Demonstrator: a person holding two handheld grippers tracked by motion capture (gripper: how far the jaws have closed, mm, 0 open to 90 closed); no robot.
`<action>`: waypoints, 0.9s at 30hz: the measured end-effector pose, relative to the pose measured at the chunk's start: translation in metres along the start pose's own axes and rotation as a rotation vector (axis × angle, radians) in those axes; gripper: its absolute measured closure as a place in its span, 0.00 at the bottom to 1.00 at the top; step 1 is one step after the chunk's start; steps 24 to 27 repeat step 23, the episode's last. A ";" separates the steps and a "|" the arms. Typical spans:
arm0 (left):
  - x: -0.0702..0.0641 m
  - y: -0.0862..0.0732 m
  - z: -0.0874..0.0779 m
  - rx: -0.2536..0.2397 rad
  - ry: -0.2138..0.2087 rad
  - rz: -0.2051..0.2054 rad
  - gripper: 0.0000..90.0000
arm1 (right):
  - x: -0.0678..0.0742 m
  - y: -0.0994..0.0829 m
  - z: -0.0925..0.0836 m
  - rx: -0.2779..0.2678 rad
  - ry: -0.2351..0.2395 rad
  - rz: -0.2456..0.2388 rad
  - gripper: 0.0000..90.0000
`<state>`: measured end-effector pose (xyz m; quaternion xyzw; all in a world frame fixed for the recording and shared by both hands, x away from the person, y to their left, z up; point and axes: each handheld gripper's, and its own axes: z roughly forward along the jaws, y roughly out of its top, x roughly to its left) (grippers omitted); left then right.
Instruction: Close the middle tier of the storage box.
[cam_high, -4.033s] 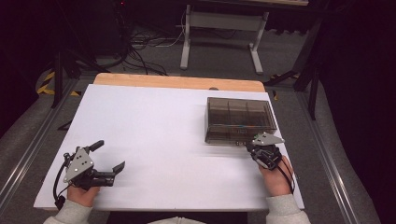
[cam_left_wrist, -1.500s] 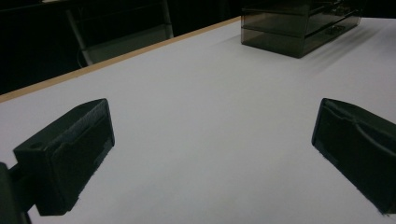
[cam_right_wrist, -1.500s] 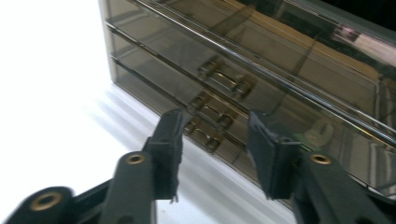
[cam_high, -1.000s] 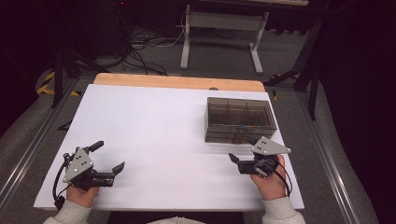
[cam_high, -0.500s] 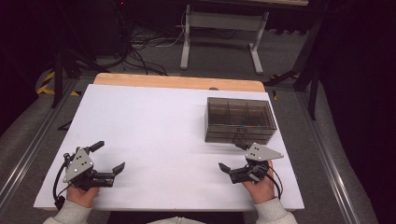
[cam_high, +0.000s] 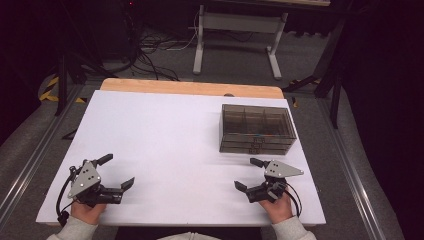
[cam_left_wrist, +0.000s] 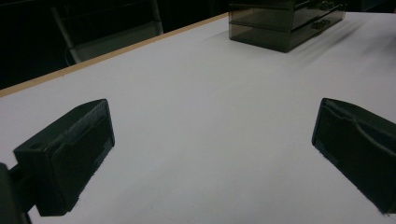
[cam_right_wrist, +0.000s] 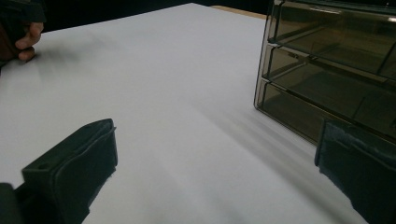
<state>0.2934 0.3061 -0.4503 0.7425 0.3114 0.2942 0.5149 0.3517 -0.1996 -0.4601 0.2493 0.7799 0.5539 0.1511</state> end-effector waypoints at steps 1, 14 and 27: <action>0.000 0.000 0.001 0.000 0.004 0.006 0.00 | 0.000 0.000 0.001 0.003 -0.001 -0.003 0.00; 0.000 0.001 0.002 -0.001 0.011 0.024 0.00 | 0.008 0.000 0.008 0.035 -0.012 -0.068 0.00; 0.000 0.001 0.001 -0.004 0.004 0.013 0.00 | 0.008 0.001 0.007 0.033 -0.015 -0.075 0.00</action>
